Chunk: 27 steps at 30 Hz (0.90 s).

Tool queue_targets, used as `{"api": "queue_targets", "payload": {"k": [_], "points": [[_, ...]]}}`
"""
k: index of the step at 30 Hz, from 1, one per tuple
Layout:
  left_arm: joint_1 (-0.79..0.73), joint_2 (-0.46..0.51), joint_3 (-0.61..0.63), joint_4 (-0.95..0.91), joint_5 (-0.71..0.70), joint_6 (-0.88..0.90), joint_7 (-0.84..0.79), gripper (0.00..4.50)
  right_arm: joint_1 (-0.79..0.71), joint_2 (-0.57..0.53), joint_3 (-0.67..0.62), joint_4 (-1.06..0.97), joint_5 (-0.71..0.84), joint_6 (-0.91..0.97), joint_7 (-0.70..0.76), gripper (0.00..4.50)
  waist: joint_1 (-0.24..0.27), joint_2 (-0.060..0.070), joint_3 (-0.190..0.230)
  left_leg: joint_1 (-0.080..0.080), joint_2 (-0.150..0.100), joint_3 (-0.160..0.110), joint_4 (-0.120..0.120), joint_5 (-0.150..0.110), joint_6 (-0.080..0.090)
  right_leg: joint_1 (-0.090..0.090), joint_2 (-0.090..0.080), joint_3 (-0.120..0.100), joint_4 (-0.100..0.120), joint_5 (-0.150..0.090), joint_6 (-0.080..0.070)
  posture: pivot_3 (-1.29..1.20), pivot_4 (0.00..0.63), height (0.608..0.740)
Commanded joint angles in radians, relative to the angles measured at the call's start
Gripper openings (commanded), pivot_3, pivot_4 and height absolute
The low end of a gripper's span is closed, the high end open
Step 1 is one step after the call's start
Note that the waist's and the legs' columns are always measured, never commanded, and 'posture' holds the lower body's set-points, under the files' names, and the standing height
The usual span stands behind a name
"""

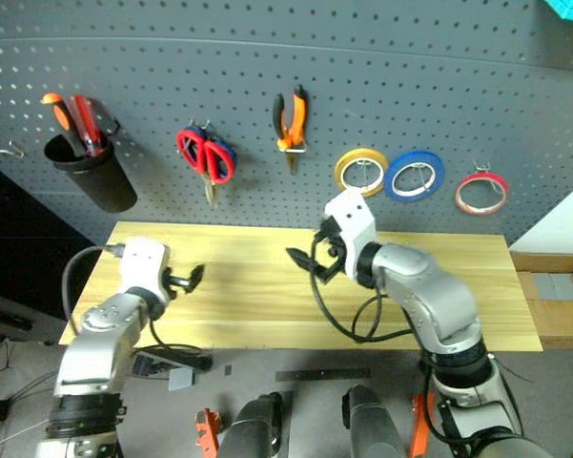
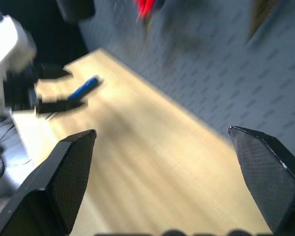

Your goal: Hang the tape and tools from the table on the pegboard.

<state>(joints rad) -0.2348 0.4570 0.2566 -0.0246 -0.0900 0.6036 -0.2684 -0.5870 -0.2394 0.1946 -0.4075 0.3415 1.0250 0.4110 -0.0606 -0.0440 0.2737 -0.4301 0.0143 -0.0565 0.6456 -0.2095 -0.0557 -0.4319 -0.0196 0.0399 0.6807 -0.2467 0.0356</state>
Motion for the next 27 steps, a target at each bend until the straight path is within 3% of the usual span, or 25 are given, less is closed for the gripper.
{"api": "queue_targets", "payload": {"k": [1, 6, 11, 24, 27], "points": [[-0.059, 0.021, 0.091, 0.052, -0.037, 0.082, 0.043, 4.29, -0.055, 0.044, 0.035, -0.005, -0.001, 0.043, -0.035, 4.50, 0.001, 0.001, 0.002, 0.000, 0.000, 0.000, 0.000, 0.000, 0.000, 0.000, 0.000, 0.000, 0.000, 0.000, 0.000, -0.05, 0.315, 0.740], [-0.207, 0.067, 0.148, 0.299, -0.075, 0.146, 0.046, 4.29, -0.164, 0.138, 0.094, 0.113, -0.021, 0.099, -0.073, 4.50, 0.004, 0.002, 0.010, 0.000, -0.001, 0.000, 0.000, 0.000, 0.000, 0.000, 0.000, -0.001, 0.000, 0.000, 0.000, -0.04, 0.334, 0.740], [-0.338, 0.116, 0.143, 0.560, -0.079, 0.100, 0.032, 4.29, -0.241, 0.180, 0.141, 0.175, -0.038, 0.102, -0.072, 4.50, 0.003, 0.000, 0.025, 0.000, -0.001, 0.000, -0.001, 0.000, 0.000, -0.001, -0.001, -0.001, -0.001, 0.000, 0.000, -0.05, 0.351, 0.740], [-0.579, 0.159, 0.127, 1.084, -0.066, -0.115, 0.075, 4.29, -0.300, 0.182, 0.193, 0.206, -0.073, 0.077, -0.044, 4.50, 0.001, -0.001, 0.054, -0.005, 0.000, 0.002, -0.002, 0.000, 0.000, -0.008, -0.001, 0.000, -0.001, 0.000, 0.001, -0.10, 0.385, 0.740], [-0.612, 0.167, 0.122, 1.149, -0.061, -0.161, 0.088, 3.76, -0.305, 0.177, 0.192, 0.205, -0.078, 0.081, -0.039, 4.50, -0.001, -0.001, 0.056, -0.005, 0.000, 0.002, -0.002, 0.000, 0.000, -0.009, -0.001, 0.000, -0.001, 0.000, 0.001, -0.10, 0.386, 0.740]]}}
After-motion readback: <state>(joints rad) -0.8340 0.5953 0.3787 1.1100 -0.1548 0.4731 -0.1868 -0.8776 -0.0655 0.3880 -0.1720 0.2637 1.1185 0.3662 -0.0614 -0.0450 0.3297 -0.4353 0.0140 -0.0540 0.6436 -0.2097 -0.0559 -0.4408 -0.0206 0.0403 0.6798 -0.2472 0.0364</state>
